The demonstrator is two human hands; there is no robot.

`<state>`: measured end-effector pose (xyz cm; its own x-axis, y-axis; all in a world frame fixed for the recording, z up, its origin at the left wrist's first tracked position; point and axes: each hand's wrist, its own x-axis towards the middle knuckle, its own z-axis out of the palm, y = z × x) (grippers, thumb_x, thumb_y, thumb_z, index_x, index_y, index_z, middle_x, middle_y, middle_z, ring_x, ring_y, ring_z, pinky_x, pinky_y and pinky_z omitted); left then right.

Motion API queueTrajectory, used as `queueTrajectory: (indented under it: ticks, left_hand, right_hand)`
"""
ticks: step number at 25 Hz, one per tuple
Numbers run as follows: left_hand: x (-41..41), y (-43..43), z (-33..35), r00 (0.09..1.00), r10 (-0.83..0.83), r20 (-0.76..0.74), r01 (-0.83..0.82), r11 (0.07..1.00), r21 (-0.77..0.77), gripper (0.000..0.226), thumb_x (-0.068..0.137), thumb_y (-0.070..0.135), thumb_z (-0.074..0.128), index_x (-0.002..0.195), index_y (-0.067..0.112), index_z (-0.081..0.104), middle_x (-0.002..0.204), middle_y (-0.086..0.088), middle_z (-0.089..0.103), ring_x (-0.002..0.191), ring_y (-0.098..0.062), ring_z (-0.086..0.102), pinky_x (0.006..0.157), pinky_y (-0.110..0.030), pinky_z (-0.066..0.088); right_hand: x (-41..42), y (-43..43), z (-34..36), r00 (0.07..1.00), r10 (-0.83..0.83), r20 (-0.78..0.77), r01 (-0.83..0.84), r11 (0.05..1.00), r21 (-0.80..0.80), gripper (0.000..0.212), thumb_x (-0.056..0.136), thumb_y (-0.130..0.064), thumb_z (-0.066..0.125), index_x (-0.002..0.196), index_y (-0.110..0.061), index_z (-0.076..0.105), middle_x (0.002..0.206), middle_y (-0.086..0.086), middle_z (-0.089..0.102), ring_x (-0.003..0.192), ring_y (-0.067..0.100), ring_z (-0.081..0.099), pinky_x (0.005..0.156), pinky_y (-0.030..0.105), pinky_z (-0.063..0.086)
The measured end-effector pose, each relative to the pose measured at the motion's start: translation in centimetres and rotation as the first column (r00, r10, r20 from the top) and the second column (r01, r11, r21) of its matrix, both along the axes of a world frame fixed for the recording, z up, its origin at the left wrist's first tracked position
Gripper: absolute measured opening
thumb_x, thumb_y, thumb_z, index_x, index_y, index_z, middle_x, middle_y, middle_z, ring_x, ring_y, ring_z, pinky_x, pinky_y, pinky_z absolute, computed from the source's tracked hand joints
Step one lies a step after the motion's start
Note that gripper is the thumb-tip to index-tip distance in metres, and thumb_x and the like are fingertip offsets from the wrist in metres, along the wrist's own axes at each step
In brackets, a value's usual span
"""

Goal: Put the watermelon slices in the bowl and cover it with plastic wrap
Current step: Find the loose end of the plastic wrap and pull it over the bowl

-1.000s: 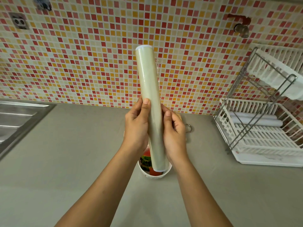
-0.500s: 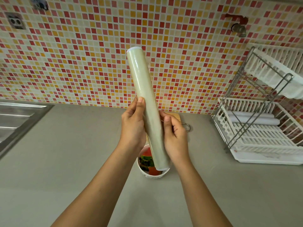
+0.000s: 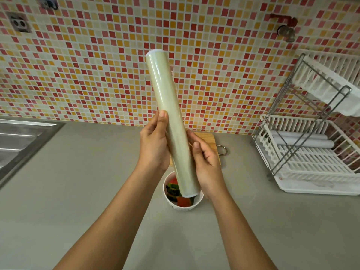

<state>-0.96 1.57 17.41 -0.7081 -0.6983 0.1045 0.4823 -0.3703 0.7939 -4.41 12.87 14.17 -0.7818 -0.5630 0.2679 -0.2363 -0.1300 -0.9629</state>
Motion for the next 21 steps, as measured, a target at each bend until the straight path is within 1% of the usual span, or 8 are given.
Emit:
queueTrajectory:
  ticks: [4, 7, 9, 11, 13, 15, 18, 21]
  left_hand:
    - [-0.1, 0.1, 0.1, 1.000, 0.020, 0.021, -0.020, 1.000, -0.005, 0.025, 0.096, 0.028, 0.052, 0.108, 0.011, 0.066, 0.082, 0.004, 0.071, 0.076, -0.007, 0.068, 0.067, -0.024, 0.056]
    - [-0.3, -0.3, 0.2, 0.999, 0.043, 0.009, -0.043, 0.999, 0.008, 0.024, 0.096, 0.028, 0.052, 0.106, 0.011, 0.066, 0.079, 0.004, 0.071, 0.072, -0.007, 0.068, 0.065, -0.024, 0.056]
    - [-0.3, -0.4, 0.2, 0.998, 0.056, 0.010, -0.056, 0.998, 0.014, 0.024, 0.097, 0.027, 0.051, 0.103, 0.010, 0.067, 0.077, 0.003, 0.070, 0.071, -0.008, 0.067, 0.064, -0.025, 0.056]
    - [-0.4, -0.2, 0.1, 0.998, 0.067, 0.011, -0.067, 0.997, 0.026, 0.025, 0.098, 0.026, 0.050, 0.105, 0.009, 0.066, 0.074, 0.006, 0.071, 0.069, -0.007, 0.067, 0.063, -0.023, 0.055]
    - [-0.4, 0.0, -0.1, 0.997, 0.080, 0.015, -0.080, 0.996, 0.034, 0.027, 0.097, 0.028, 0.050, 0.110, 0.009, 0.064, 0.073, 0.008, 0.071, 0.070, -0.005, 0.068, 0.062, -0.022, 0.054]
    - [-0.5, 0.1, -0.1, 0.997, 0.078, 0.010, -0.078, 0.996, 0.051, 0.026, 0.097, 0.029, 0.050, 0.110, 0.012, 0.064, 0.076, 0.007, 0.072, 0.072, -0.005, 0.069, 0.062, -0.022, 0.054]
    - [0.1, -0.1, 0.0, 0.999, -0.012, 0.034, 0.014, 0.998, -0.066, 0.030, 0.096, 0.037, 0.048, 0.115, 0.019, 0.063, 0.088, 0.007, 0.072, 0.081, -0.006, 0.069, 0.067, -0.025, 0.055]
    - [0.5, -0.2, -0.1, 0.986, -0.087, 0.140, 0.122, 0.957, -0.262, 0.049, 0.092, 0.034, 0.056, 0.139, 0.026, 0.045, 0.118, 0.004, 0.064, 0.105, -0.010, 0.063, 0.079, -0.032, 0.057]
  right_hand:
    - [0.9, 0.2, -0.5, 0.987, -0.119, -0.109, 0.121, 0.993, 0.011, 0.044, 0.078, -0.054, 0.060, 0.120, -0.043, 0.055, 0.116, -0.028, 0.060, 0.110, -0.003, 0.057, 0.082, 0.010, 0.048]
    - [1.2, 0.5, -1.4, 0.954, -0.264, -0.145, 0.259, 0.964, -0.052, 0.034, 0.082, -0.040, 0.062, 0.114, -0.029, 0.065, 0.106, -0.016, 0.067, 0.099, -0.003, 0.062, 0.080, 0.011, 0.048]
    - [1.0, 0.7, -1.7, 0.953, -0.287, -0.099, 0.285, 0.958, -0.038, 0.020, 0.089, -0.030, 0.057, 0.106, -0.029, 0.069, 0.102, -0.013, 0.070, 0.098, -0.001, 0.063, 0.084, 0.017, 0.050]
    - [0.8, 1.0, -1.7, 0.968, -0.252, -0.012, 0.252, 0.968, 0.013, 0.016, 0.091, -0.039, 0.052, 0.098, -0.039, 0.067, 0.101, -0.018, 0.070, 0.099, -0.001, 0.063, 0.085, 0.023, 0.052]
    - [1.1, 1.0, -1.5, 0.982, -0.188, -0.023, 0.189, 0.980, 0.069, 0.026, 0.083, -0.058, 0.050, 0.101, -0.045, 0.064, 0.104, -0.029, 0.066, 0.100, -0.006, 0.060, 0.078, 0.013, 0.050]
    - [1.6, 0.9, -1.6, 0.983, -0.166, -0.079, 0.174, 0.979, 0.106, 0.044, 0.079, -0.063, 0.050, 0.117, -0.044, 0.058, 0.108, -0.038, 0.059, 0.104, -0.013, 0.055, 0.077, 0.004, 0.045]
    - [1.8, 0.6, -2.1, 0.974, -0.204, -0.098, 0.212, 0.975, 0.069, 0.054, 0.083, -0.057, 0.047, 0.129, -0.030, 0.055, 0.113, -0.035, 0.055, 0.106, -0.016, 0.052, 0.080, 0.002, 0.042]
    - [1.8, 0.3, -2.5, 0.981, -0.195, 0.001, 0.194, 0.981, 0.026, 0.052, 0.083, -0.058, 0.045, 0.128, -0.034, 0.055, 0.115, -0.030, 0.059, 0.107, -0.012, 0.054, 0.079, 0.004, 0.042]
